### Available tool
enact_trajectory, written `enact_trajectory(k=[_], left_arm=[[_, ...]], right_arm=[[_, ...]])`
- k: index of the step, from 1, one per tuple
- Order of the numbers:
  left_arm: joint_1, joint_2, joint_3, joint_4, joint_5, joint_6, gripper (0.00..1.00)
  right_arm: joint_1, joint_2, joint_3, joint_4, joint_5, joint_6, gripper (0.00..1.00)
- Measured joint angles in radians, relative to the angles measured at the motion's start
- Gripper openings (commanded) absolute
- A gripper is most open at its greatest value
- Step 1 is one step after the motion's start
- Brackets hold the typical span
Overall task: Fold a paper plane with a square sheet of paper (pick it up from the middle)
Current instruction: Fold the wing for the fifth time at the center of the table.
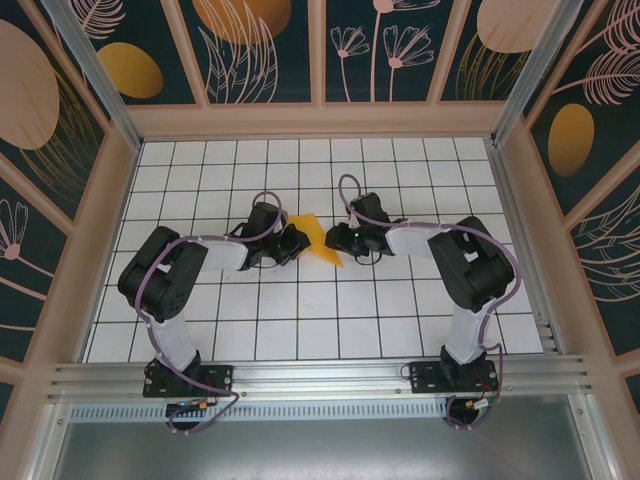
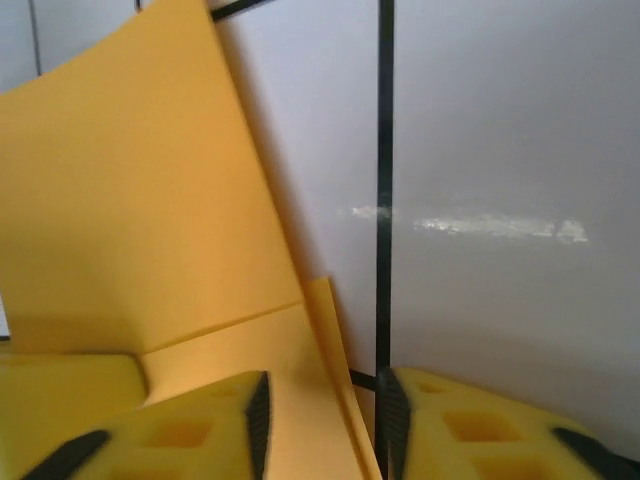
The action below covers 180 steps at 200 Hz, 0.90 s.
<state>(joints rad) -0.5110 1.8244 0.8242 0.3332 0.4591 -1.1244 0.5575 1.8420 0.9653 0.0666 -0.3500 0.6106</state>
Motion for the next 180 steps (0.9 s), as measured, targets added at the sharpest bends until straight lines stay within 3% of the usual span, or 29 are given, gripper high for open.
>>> enact_trajectory(k=[20, 73, 129, 180], left_arm=[[0.0, 0.0, 0.004, 0.0, -0.003, -0.003, 0.01], [0.0, 0.0, 0.028, -0.045, -0.022, -0.003, 0.02], [0.0, -0.004, 0.039, -0.084, -0.023, -0.003, 0.02], [0.0, -0.012, 0.048, -0.117, -0.022, -0.003, 0.02]], right_arm=[[-0.001, -0.065, -0.04, 0.036, 0.019, -0.062, 0.6], [0.026, -0.214, -0.17, 0.186, 0.091, -0.332, 0.64], [0.146, -0.218, -0.357, 0.408, 0.185, -0.662, 0.64], [0.217, -0.153, -0.372, 0.582, 0.237, -0.891, 0.63]])
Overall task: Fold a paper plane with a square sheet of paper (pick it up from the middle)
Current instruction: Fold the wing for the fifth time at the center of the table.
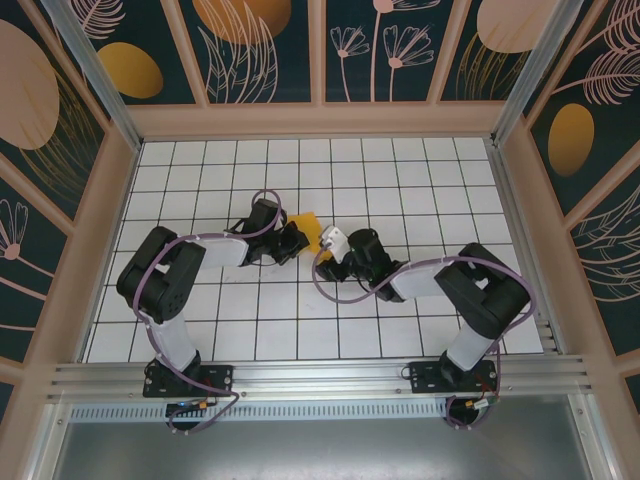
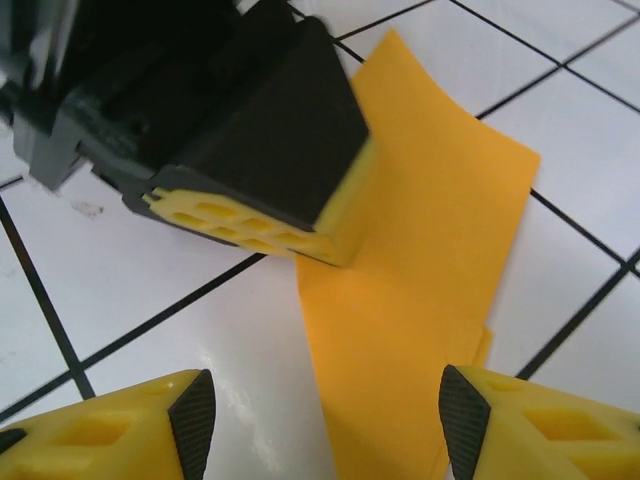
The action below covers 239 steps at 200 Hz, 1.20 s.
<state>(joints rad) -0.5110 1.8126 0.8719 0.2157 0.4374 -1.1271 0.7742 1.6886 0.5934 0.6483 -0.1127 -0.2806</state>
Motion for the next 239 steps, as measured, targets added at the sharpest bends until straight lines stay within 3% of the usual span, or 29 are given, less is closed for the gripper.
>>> enact_trajectory(k=[75, 132, 176, 212, 239], left_arm=[[0.0, -0.047, 0.002, -0.012, 0.024, -0.005, 0.03], [0.0, -0.06, -0.003, -0.035, 0.031, -0.009, 0.03], [0.0, -0.06, -0.008, -0.044, 0.034, -0.011, 0.04], [0.0, -0.061, -0.008, -0.06, 0.026, -0.011, 0.07], [0.0, -0.061, -0.008, -0.065, 0.025, -0.011, 0.11]], right_arm=[[0.024, 0.109, 0.004, 0.1, 0.086, -0.139, 0.54], [0.049, 0.161, 0.048, 0.151, 0.109, -0.19, 0.37], [0.052, 0.179, 0.049, 0.175, 0.115, -0.211, 0.19], [0.052, 0.179, 0.049, 0.18, 0.114, -0.211, 0.17], [0.052, 0.179, 0.049, 0.181, 0.104, -0.203, 0.1]])
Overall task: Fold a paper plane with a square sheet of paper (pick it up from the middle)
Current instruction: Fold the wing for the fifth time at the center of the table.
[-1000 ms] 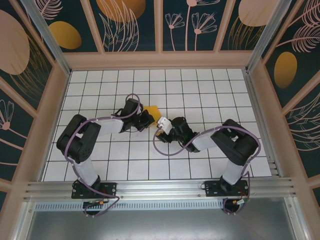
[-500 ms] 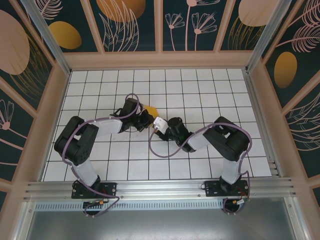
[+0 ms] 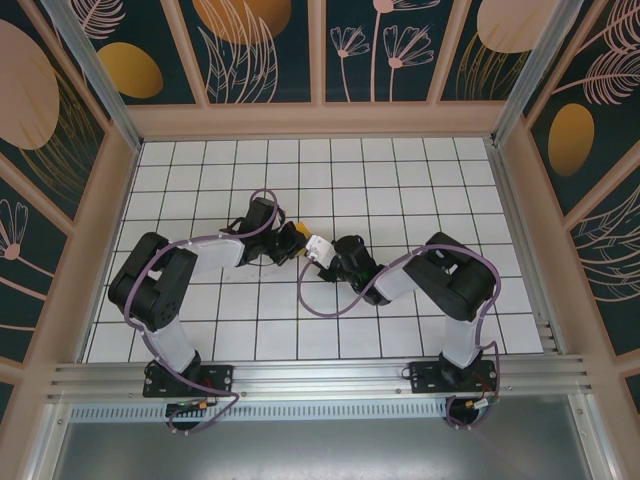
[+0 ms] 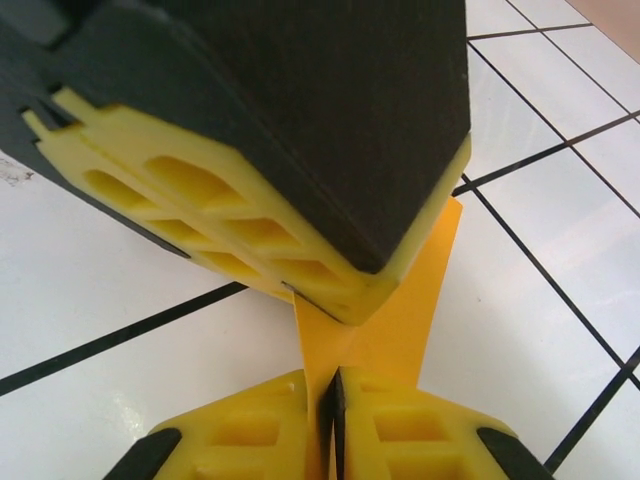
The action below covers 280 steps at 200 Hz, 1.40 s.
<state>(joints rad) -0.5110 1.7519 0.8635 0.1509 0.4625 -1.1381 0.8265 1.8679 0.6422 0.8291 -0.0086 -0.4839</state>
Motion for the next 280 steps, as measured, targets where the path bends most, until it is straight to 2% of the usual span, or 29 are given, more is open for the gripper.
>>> enact_trajectory(k=[39, 72, 99, 150, 208, 280], left_arm=[[0.011, -0.018, 0.0, -0.029, -0.011, 0.006, 0.29], [0.073, -0.098, 0.0, -0.05, -0.034, 0.022, 0.42], [0.124, -0.157, -0.008, -0.051, -0.074, 0.036, 0.46], [0.145, -0.254, -0.113, -0.049, -0.139, 0.049, 0.48], [0.145, -0.307, -0.249, 0.024, -0.138, 0.057, 0.48], [0.145, -0.308, -0.301, 0.15, -0.093, 0.06, 0.41]], right_arm=[[-0.008, 0.0, 0.0, -0.007, -0.053, 0.038, 0.0], [-0.015, 0.0, 0.023, -0.068, -0.106, 0.083, 0.0], [-0.018, 0.0, 0.053, -0.124, -0.146, 0.139, 0.0], [-0.036, 0.013, 0.163, -0.276, -0.234, 0.299, 0.0], [-0.049, 0.095, 0.309, -0.444, -0.315, 0.481, 0.0], [-0.113, 0.116, 0.348, -0.505, -0.481, 0.667, 0.0]])
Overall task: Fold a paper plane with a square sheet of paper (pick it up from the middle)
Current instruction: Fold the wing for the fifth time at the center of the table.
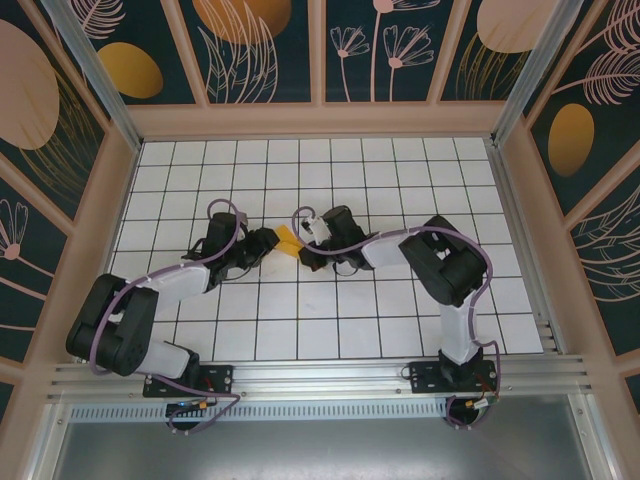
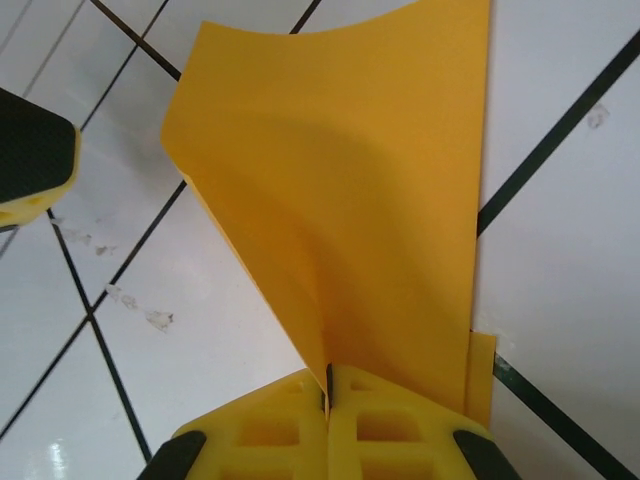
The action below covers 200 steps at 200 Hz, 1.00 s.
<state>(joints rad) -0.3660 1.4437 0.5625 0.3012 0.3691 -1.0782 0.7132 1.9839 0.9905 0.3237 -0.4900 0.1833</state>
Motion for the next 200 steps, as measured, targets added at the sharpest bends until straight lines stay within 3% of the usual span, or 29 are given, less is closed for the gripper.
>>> enact_trajectory(k=[95, 200], left_arm=[[-0.032, 0.132, 0.004, 0.164, 0.095, 0.043, 0.26], [-0.065, 0.274, 0.083, 0.234, 0.107, 0.068, 0.17]], right_arm=[[-0.085, 0.031, 0.013, 0.021, -0.211, 0.251, 0.0], [-0.108, 0.061, 0.013, 0.035, -0.237, 0.355, 0.0]])
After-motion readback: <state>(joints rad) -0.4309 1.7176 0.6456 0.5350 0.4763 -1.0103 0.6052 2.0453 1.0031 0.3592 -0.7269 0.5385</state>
